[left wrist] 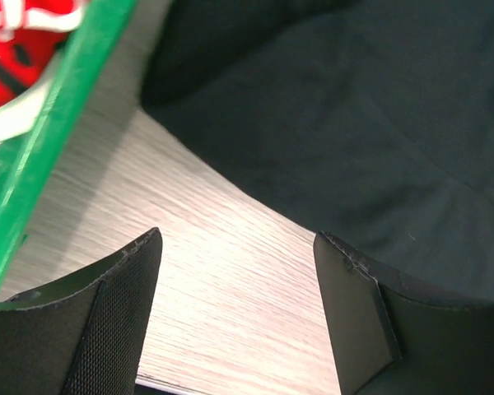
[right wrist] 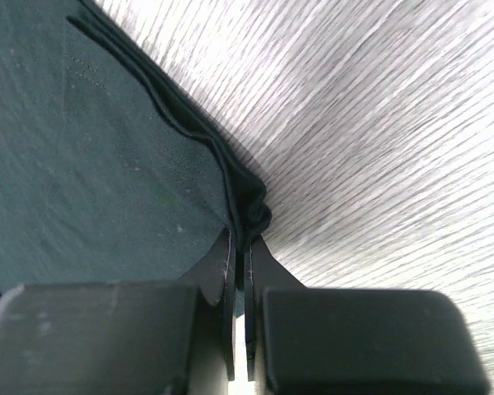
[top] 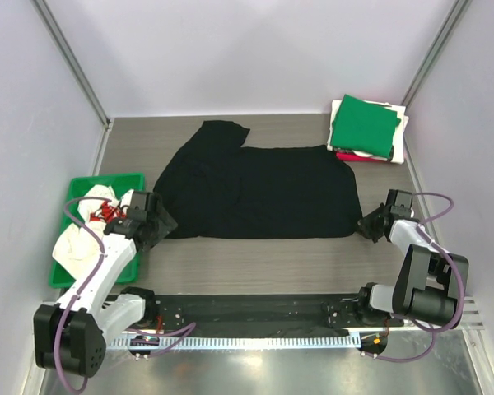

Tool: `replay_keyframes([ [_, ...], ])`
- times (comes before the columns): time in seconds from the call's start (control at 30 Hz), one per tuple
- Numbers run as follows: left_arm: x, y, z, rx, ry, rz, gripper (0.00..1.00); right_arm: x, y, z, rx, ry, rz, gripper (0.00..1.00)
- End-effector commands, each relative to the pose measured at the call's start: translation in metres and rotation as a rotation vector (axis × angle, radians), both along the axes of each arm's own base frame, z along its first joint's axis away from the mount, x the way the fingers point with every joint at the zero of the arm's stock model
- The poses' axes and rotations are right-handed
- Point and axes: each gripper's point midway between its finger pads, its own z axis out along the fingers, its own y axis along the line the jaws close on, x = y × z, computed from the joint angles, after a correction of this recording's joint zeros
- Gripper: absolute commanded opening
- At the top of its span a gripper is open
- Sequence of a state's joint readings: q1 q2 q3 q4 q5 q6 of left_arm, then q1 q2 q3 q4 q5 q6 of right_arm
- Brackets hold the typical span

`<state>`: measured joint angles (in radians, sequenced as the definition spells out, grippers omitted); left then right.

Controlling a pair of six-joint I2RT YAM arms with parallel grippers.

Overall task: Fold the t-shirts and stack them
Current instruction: Fold the tshirt

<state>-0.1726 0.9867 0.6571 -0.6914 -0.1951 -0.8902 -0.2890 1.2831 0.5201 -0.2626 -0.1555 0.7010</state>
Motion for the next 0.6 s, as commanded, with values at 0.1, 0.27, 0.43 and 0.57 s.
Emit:
replay_keyframes([
  [0.1,0.003,0.009,-0.026,0.007,0.002,0.118,0.7,-0.007,-0.008,0.0,-0.024,0.004,0.005,0.01],
  [0.27,0.013,0.016,-0.039,0.042,-0.015,0.138,0.66,-0.008,-0.012,0.0,-0.01,0.005,-0.001,0.01],
  [0.43,0.034,0.023,-0.037,0.089,-0.075,0.157,0.63,-0.014,-0.014,-0.002,0.014,0.018,-0.014,0.01],
  [0.57,0.043,0.024,-0.047,0.117,-0.036,0.135,0.4,-0.023,-0.017,-0.003,0.017,0.041,-0.03,0.01],
])
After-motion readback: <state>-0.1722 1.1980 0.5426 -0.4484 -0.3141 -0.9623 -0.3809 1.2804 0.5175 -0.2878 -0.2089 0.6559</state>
